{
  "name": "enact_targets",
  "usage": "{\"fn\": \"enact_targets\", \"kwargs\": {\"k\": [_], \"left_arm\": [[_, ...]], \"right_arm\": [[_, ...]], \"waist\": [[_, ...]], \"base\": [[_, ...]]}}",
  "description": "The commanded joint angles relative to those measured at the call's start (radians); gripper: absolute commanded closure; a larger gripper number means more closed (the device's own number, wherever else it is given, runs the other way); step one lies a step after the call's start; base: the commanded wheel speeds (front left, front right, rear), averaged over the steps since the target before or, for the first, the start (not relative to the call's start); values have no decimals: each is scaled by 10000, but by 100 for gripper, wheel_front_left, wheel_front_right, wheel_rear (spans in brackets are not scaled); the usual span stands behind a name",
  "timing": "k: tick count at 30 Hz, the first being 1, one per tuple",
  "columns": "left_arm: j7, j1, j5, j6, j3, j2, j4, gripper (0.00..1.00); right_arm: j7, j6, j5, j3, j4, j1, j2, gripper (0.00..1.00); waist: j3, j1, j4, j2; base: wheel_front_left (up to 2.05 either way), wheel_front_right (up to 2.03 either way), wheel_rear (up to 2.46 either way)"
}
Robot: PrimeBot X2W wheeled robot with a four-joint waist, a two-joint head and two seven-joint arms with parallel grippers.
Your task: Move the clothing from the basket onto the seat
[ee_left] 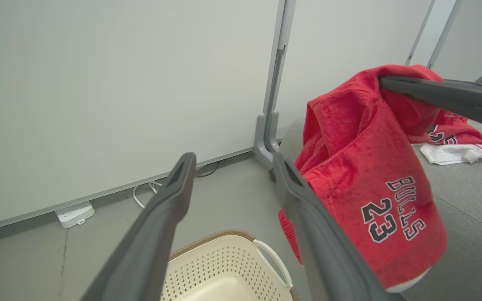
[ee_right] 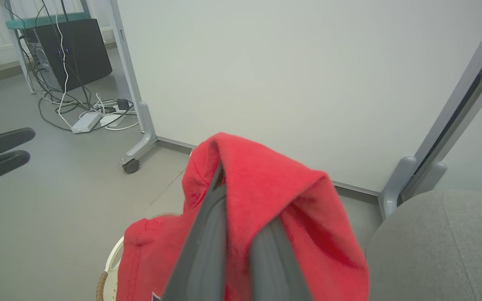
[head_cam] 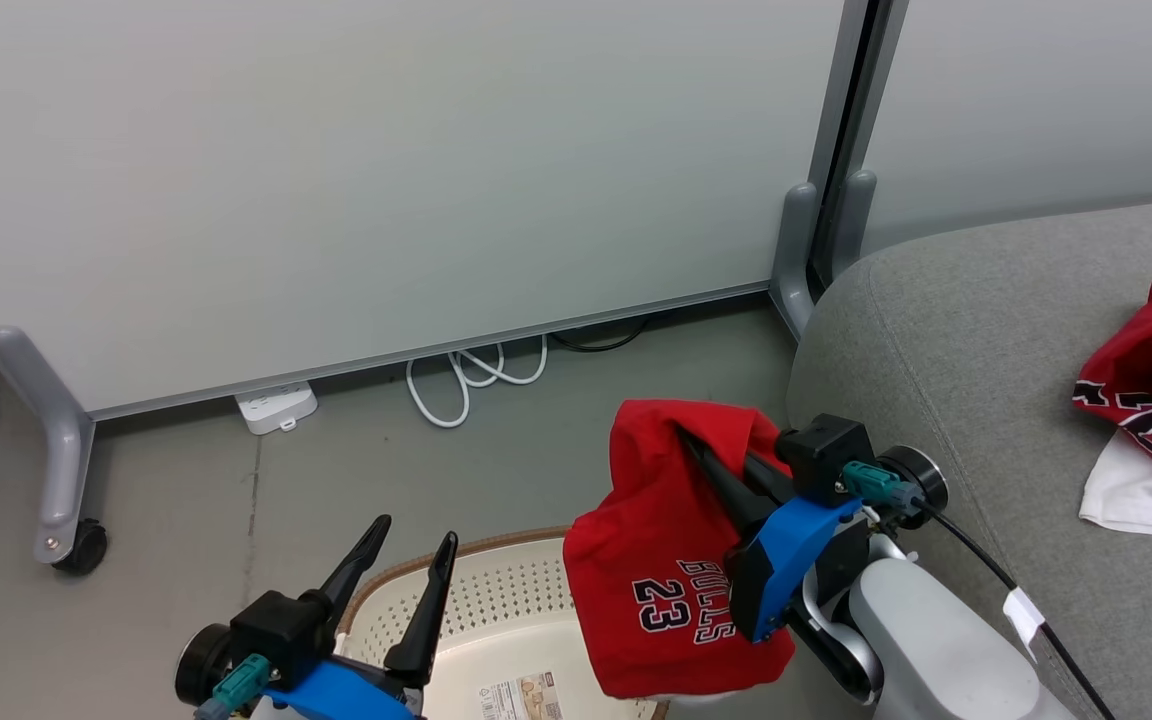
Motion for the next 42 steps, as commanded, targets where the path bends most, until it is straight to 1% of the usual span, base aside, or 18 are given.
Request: {"fn": "enact_targets", "kwargs": {"k": [1,7,11,15,16,24,25,26,27,29,30,31,37,42], "left_arm": [[-29,73,112,-76,151,-44,44,0],[-29,4,443,-263,529,-230,154,0],[-27,115,567,-308,796,-337,104,0],[-29,176,697,-362,1103,-347,47,0],[-29,176,697,-362,1103,-347,47,0],[-29,5,932,-399,1268,-462,21,0],[-29,-100,943,-411,1257,-506,51,0],[-29,-150,949,-416,1245,-534,65,0],[-29,-150,949,-416,1245,-534,65,0],[-29,-206,963,-417,1231,-600,78,0],[-29,-236,980,-423,1205,-651,105,0],[-29,-236,980,-423,1205,-651,105,0],[-29,-338,939,-429,1083,-593,167,0],[-28,-656,839,-430,669,-468,291,0]], "right_arm": [[27,-3,-57,-32,-81,126,16,100],[110,-3,-96,-102,-215,181,-11,100],[101,-3,-114,-136,-262,156,39,100],[117,-3,-127,-117,-296,133,113,100],[117,-3,-127,-117,-296,133,113,100],[103,-3,-83,-174,-306,185,42,100],[74,-3,-75,-213,-313,186,41,100],[69,-3,-76,-227,-319,190,50,100],[69,-3,-76,-227,-319,190,50,100],[70,-3,-89,-267,-322,212,39,100],[70,-3,-110,-277,-312,216,41,100],[70,-3,-110,-277,-312,216,41,100],[15,-3,-100,-325,-316,181,121,100],[-118,-3,-170,-752,-366,372,38,100]], "waist": [[13,0,-7,0],[52,0,-69,0],[114,0,-390,0],[195,0,-965,0],[195,0,-965,0],[418,0,-2450,0],[471,0,-2801,0],[485,0,-2978,0],[485,0,-2978,0],[525,0,-3308,0],[545,0,-3645,0],[545,0,-3645,0],[627,0,-4572,0],[881,0,-4717,0]], "base": [[0,0,0],[0,0,0],[0,0,0],[0,0,0],[0,0,0],[0,0,0],[0,0,0],[0,0,0],[0,0,0],[0,0,0],[0,0,0],[0,0,0],[0,0,0],[0,0,0]]}}
